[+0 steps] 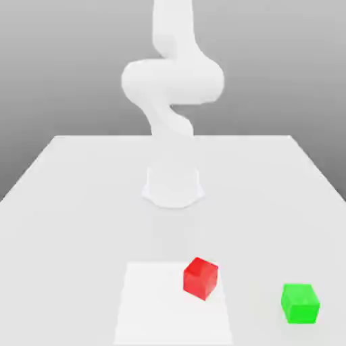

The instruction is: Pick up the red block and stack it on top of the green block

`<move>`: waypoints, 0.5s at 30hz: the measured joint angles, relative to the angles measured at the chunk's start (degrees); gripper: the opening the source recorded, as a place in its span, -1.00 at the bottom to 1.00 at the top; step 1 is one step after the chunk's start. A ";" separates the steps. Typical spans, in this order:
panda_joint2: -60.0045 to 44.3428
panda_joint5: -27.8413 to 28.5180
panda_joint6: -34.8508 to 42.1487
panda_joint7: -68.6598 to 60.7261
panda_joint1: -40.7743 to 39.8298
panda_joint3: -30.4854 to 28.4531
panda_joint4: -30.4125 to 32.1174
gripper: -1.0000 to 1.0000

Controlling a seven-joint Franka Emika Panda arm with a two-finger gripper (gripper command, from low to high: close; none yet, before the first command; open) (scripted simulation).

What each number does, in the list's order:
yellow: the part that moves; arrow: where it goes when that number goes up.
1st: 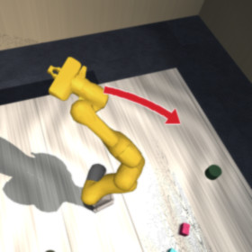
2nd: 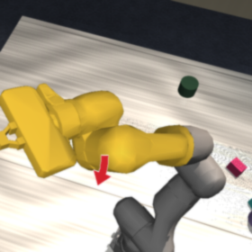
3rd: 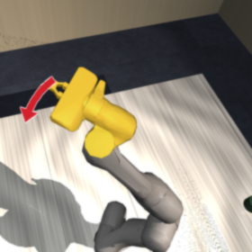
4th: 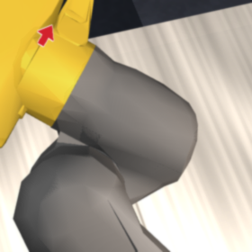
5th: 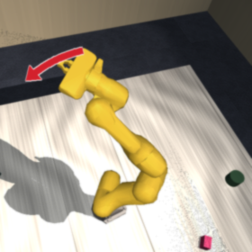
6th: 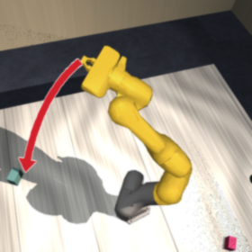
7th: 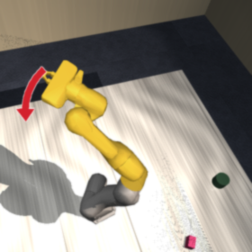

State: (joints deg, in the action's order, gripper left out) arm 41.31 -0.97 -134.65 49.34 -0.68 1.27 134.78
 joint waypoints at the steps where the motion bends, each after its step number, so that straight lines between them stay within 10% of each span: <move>1: -2.23 -0.32 -1.35 1.79 -0.18 0.54 1.40 0.00; 15: -32.08 -1.64 -19.92 28.07 -2.97 9.47 20.09 0.00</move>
State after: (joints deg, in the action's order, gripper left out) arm 9.22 -2.60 -154.57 77.41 -3.65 10.73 154.87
